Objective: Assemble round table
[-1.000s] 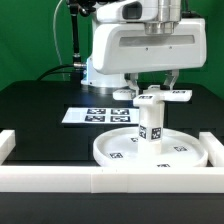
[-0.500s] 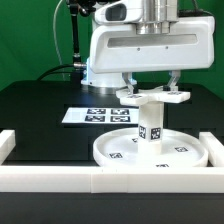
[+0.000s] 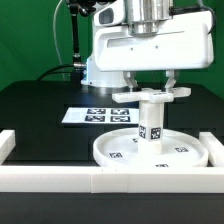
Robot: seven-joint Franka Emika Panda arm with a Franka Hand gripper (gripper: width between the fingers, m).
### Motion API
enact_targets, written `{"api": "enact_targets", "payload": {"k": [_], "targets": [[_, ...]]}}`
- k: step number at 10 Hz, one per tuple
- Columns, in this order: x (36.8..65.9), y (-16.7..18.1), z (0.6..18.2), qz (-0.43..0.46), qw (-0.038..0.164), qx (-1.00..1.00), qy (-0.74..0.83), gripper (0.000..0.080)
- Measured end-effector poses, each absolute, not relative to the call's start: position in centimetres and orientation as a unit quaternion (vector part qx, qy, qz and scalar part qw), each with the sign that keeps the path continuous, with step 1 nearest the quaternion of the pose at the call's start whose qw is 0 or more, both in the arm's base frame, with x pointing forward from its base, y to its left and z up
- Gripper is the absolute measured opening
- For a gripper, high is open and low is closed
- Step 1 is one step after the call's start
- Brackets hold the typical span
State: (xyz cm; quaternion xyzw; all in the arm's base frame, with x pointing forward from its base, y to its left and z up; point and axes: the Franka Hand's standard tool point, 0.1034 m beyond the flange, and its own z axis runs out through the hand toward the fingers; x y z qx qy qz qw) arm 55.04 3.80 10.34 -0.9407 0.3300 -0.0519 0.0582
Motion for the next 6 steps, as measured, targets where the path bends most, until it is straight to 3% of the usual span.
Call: {"api": "enact_targets", "payload": {"k": [6], "targets": [[55.35, 3.89, 10.35, -0.036, 0.082, -0.782, 0.616, 0.0442]]}}
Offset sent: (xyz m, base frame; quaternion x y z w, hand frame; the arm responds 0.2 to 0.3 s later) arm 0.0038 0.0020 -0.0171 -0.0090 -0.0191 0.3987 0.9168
